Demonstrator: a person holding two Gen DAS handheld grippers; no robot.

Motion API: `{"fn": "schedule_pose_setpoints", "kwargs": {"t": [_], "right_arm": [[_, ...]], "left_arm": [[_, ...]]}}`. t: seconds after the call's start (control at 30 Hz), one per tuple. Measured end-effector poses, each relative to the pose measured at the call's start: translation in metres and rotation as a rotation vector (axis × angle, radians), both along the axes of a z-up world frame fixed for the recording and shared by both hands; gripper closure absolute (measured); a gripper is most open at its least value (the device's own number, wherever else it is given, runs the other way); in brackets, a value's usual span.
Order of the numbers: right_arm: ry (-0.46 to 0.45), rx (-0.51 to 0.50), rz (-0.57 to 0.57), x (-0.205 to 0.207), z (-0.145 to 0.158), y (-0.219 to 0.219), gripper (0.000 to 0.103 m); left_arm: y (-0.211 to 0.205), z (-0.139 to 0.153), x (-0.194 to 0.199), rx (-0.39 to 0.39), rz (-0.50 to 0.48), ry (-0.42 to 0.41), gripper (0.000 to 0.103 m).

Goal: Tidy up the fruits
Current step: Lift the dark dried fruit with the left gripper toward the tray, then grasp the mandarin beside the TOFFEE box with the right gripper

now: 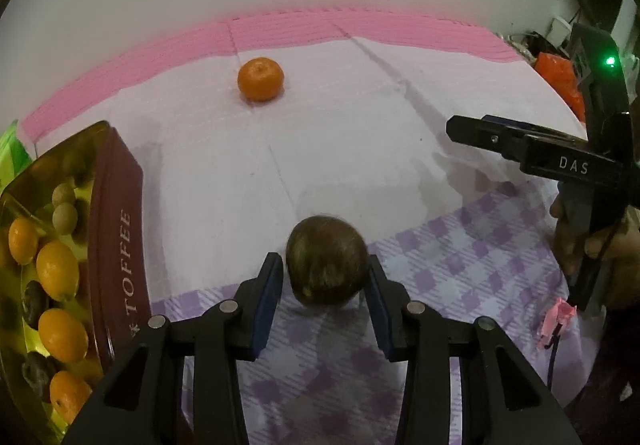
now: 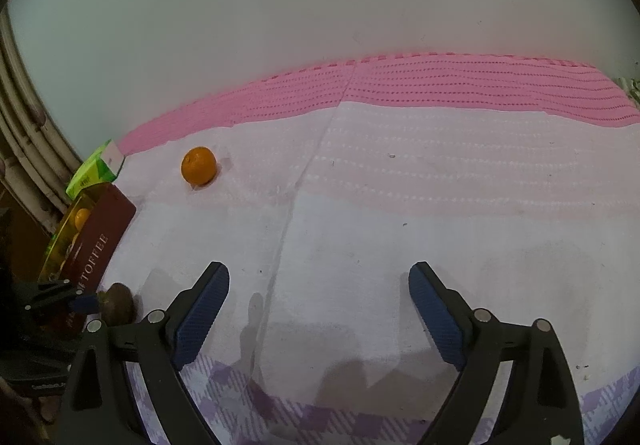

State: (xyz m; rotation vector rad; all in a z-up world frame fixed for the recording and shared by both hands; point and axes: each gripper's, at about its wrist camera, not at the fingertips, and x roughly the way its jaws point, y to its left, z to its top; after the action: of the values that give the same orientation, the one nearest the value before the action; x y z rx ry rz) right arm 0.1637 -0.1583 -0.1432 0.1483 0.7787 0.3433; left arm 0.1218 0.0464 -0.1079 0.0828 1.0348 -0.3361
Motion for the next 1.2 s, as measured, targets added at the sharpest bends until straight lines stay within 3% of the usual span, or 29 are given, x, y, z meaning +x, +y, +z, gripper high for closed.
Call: {"fn": "schedule_pose_setpoints", "kwargs": {"t": [0.13,0.73,0.83,1.07,1.13,1.2], "right_arm": [[0.010,-0.016,0.005,0.002,-0.002,0.003,0.013],[0.015,-0.025,0.019,-0.001,-0.002,0.005,0.007],[0.015,-0.023,0.019,-0.002,-0.002,0.005,0.007],[-0.006,-0.031,0.009,-0.005,0.001,0.009,0.011],[-0.034,-0.008,0.087,-0.007,0.010,0.020,0.015],[-0.063,-0.068,0.202,-0.003,0.025,0.050,0.017]], "left_arm": [[-0.003,-0.001,-0.005,0.025,-0.028,-0.016,0.061],[0.004,0.005,0.024,-0.125,-0.011,0.062,0.055],[0.003,0.004,0.026,-0.123,-0.011,0.054,0.060],[0.017,0.015,0.002,-0.214,0.081,0.055,0.061],[0.025,0.030,-0.008,-0.231,0.105,0.023,0.061],[0.033,0.047,-0.018,-0.233,0.116,-0.016,0.061]]}}
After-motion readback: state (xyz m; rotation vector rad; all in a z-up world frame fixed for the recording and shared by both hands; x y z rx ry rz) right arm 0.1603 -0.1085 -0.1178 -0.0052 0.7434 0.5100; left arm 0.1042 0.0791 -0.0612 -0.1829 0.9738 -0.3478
